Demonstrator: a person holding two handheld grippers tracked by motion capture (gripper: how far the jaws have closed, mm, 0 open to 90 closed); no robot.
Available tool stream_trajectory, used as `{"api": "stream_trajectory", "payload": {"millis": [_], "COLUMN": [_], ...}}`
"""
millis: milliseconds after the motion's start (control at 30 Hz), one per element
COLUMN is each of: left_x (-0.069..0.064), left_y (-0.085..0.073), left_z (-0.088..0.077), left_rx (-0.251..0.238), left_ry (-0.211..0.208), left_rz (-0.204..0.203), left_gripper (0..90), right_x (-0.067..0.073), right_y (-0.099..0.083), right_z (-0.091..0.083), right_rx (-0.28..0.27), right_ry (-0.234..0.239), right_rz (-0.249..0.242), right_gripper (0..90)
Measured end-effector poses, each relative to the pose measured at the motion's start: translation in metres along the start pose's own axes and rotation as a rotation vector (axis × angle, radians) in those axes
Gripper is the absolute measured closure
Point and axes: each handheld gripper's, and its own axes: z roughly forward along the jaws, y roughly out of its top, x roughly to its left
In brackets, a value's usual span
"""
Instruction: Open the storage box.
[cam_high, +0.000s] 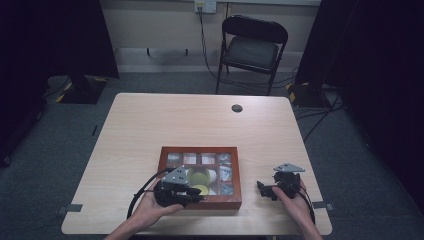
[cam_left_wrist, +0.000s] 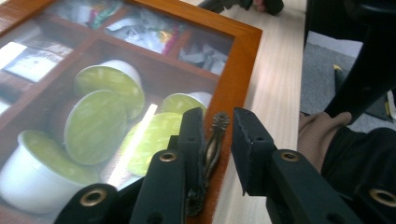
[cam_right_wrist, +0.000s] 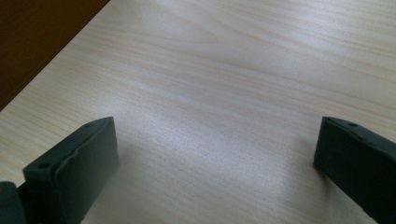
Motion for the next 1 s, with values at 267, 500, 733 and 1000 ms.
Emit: {"api": "stream_trajectory", "payload": {"millis": [267, 500, 733, 1000], "left_x": [0.003, 0.003, 0.006, 0.010], "left_y": [-0.001, -0.001, 0.002, 0.003], "left_z": [0.001, 0.002, 0.002, 0.000], "left_rx": [0.017, 0.023, 0.043, 0.037], "left_ry": [-0.008, -0.004, -0.029, -0.056], "left_rz": [0.040, 0.054, 0.017, -0.031], "left_gripper": [79.6, 80.1, 80.7, 80.9], "right_x": [0.000, 0.000, 0.000, 0.000], "right_y": [0.000, 0.000, 0.000, 0.000], "right_z": [0.000, 0.000, 0.000, 0.000], "right_rx": [0.001, 0.001, 0.000, 0.000], "right_ry": [0.000, -0.001, 0.000, 0.000], "right_rz": [0.001, 0.001, 0.000, 0.000], "right_gripper": [0.0, 0.0, 0.0, 0.0]}}
